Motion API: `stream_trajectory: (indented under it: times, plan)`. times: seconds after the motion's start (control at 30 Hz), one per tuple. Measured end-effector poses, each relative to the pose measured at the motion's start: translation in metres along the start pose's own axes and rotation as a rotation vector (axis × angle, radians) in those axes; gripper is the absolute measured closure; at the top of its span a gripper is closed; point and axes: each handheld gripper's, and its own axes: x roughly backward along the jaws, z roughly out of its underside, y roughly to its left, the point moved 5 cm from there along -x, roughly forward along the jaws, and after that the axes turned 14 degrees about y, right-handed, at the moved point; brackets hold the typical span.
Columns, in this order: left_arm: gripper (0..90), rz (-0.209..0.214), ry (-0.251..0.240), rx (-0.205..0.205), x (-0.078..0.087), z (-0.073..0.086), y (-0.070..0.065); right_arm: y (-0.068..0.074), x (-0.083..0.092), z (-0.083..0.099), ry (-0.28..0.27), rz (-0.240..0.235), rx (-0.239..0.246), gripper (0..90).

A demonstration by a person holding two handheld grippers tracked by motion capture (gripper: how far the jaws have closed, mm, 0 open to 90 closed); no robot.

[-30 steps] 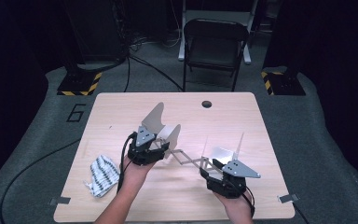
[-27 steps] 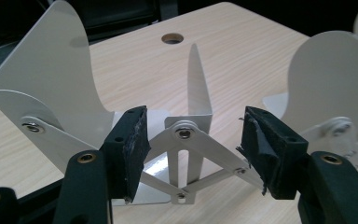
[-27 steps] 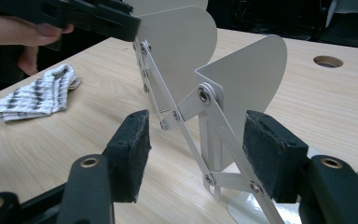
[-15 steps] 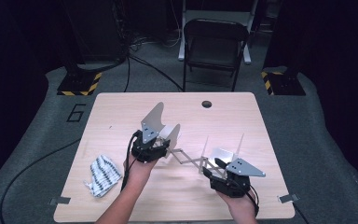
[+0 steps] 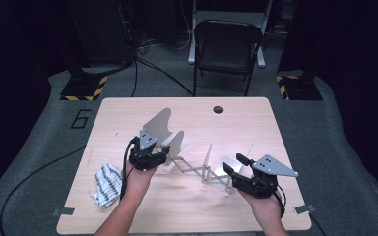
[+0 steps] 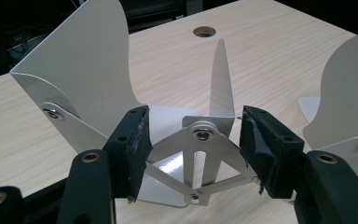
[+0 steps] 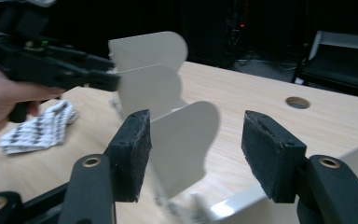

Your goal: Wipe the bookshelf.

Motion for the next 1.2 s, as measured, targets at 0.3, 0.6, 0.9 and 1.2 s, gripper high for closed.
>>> stream_trajectory:
  times: [0.3,0.6,0.9,1.2]
  plan:
    - [40.3,-0.003,0.000,0.006,0.004,0.004,0.002,-0.039,-0.009,-0.007,0.021,0.074,-0.043,40.7]
    - [32.5,0.040,-0.012,0.032,0.004,0.008,-0.005,-0.069,-0.018,-0.007,0.053,0.128,-0.062,40.2]
    - [33.7,0.044,0.001,0.029,0.000,0.009,-0.007,-0.090,-0.025,-0.002,0.074,0.110,-0.099,39.2]
    - [34.5,0.044,-0.001,0.034,-0.002,0.009,-0.006,-0.095,-0.034,-0.004,0.091,0.066,-0.109,38.9]
